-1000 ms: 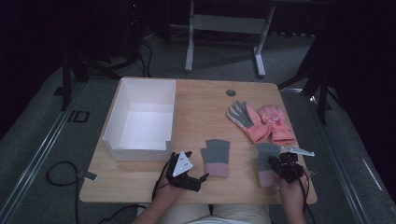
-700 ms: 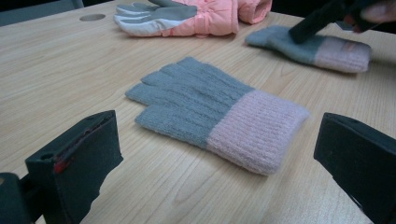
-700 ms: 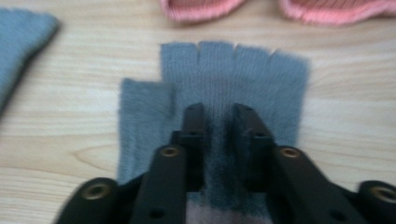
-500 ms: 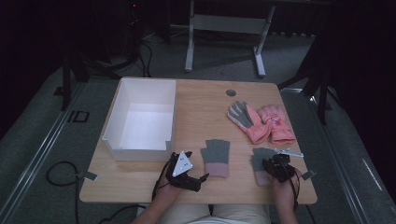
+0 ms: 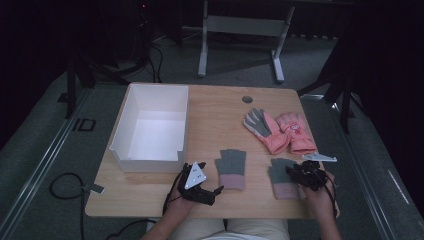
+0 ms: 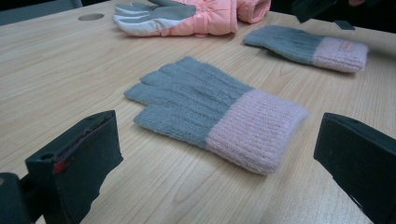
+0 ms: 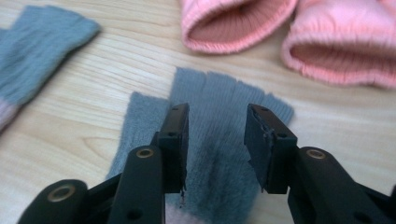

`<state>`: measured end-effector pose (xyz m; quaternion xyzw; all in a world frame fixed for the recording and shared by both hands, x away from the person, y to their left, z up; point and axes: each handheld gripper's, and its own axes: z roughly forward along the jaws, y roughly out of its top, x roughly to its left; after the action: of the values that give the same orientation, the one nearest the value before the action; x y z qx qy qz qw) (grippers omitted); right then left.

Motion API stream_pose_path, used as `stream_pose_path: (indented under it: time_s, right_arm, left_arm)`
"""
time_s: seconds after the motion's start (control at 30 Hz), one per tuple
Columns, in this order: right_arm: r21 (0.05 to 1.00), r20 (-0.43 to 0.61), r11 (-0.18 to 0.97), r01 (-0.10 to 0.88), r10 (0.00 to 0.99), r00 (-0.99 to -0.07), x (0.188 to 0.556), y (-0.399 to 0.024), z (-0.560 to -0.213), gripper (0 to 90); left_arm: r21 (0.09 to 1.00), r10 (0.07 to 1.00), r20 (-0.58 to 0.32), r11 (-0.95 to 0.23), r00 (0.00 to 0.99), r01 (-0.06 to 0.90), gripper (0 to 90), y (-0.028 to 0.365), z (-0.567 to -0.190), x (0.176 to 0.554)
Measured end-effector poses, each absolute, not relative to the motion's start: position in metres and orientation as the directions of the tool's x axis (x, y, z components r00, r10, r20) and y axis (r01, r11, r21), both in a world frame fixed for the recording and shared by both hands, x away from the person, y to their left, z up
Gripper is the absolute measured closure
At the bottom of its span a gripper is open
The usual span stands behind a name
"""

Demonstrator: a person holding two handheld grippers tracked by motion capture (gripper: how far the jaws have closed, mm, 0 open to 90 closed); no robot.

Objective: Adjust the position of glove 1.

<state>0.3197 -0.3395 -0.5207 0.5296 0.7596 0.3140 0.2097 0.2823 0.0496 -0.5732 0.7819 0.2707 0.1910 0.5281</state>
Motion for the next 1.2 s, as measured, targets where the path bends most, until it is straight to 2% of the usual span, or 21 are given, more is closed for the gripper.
stream_pose_path:
  time_s: [0.2, 0.47, 0.8, 0.87, 1.0, 1.2]
  right_arm:
    - [0.668, -0.031, 0.372, 0.644, 0.879, -0.476, 0.322, -0.347, -0.512, 58.6]
    - [0.627, -0.07, 0.47, 0.621, 0.829, -0.556, 0.321, -0.342, -0.525, 58.4]
    - [0.623, -0.039, 0.451, 0.639, 0.834, -0.55, 0.322, -0.343, -0.543, 61.1]
    - [0.628, -0.033, 0.443, 0.64, 0.837, -0.546, 0.322, -0.343, -0.545, 64.9]
    - [0.622, -0.033, 0.428, 0.656, 0.851, -0.524, 0.32, -0.339, -0.545, 79.3]
    - [0.614, -0.051, 0.388, 0.687, 0.888, -0.456, 0.317, -0.33, -0.542, 84.9]
  left_arm:
    - [0.929, 0.626, 0.016, -0.297, 0.779, 0.22, 0.2, 0.05, -0.573, 0.282]
    - [0.929, 0.628, 0.018, -0.299, 0.778, 0.22, 0.2, 0.049, -0.573, 0.282]
    - [0.929, 0.626, 0.017, -0.298, 0.779, 0.219, 0.2, 0.049, -0.573, 0.282]
    - [0.929, 0.626, 0.017, -0.299, 0.78, 0.22, 0.2, 0.049, -0.573, 0.282]
    - [0.929, 0.624, 0.014, -0.297, 0.781, 0.22, 0.2, 0.049, -0.573, 0.282]
    - [0.929, 0.625, 0.014, -0.296, 0.78, 0.221, 0.2, 0.049, -0.573, 0.282]
